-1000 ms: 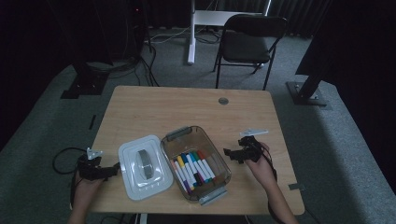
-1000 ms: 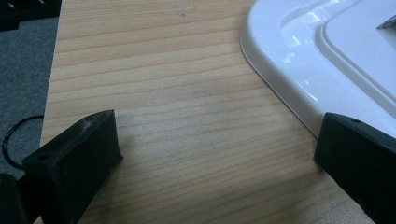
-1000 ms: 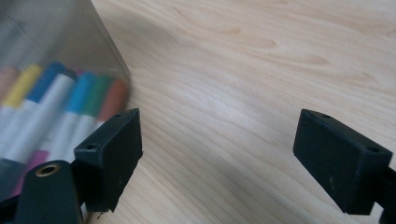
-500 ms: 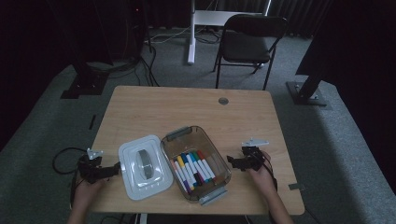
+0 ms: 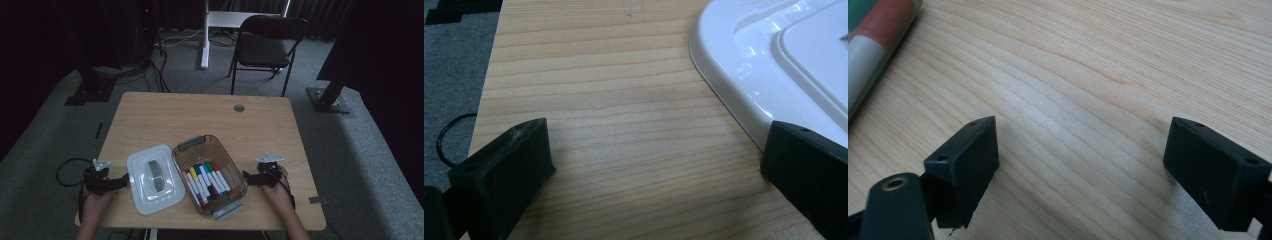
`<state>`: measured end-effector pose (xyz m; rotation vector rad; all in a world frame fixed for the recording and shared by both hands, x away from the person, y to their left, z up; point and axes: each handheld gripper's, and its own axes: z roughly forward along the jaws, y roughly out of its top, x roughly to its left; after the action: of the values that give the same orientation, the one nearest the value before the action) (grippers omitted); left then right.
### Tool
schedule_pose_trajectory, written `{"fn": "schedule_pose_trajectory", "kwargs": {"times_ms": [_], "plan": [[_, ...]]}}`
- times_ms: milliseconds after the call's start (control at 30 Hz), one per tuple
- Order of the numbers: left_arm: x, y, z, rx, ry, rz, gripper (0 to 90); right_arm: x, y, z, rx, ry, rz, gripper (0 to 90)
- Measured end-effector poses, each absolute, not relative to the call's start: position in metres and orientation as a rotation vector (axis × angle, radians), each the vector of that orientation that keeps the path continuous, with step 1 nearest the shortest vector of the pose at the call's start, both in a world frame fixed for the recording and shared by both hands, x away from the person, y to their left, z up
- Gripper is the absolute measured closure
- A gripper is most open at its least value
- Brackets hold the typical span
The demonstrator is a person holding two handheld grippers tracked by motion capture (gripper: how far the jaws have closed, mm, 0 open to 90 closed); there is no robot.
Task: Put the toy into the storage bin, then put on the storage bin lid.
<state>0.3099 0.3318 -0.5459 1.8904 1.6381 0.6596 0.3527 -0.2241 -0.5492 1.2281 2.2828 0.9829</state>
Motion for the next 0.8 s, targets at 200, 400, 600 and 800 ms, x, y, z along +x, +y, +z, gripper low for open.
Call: {"fn": "schedule_pose_trajectory", "kwargs": {"times_ms": [200, 400, 600, 800], "plan": [[0.309, 0.332, -0.544, 1.904, 1.653, 0.646, 0.5, 0.353, -0.224, -0.549, 1.229, 2.283, 0.983, 14.0], [0.304, 0.331, -0.537, 1.926, 1.670, 0.611, 0.6, 0.353, -0.224, -0.549, 1.228, 2.282, 0.983, 14.0], [0.296, 0.325, -0.527, 1.932, 1.651, 0.585, 0.5, 0.353, -0.224, -0.549, 1.229, 2.282, 0.983, 14.0], [0.285, 0.313, -0.518, 1.933, 1.610, 0.568, 0.6, 0.353, -0.224, -0.549, 1.229, 2.283, 0.984, 13.9]]}}
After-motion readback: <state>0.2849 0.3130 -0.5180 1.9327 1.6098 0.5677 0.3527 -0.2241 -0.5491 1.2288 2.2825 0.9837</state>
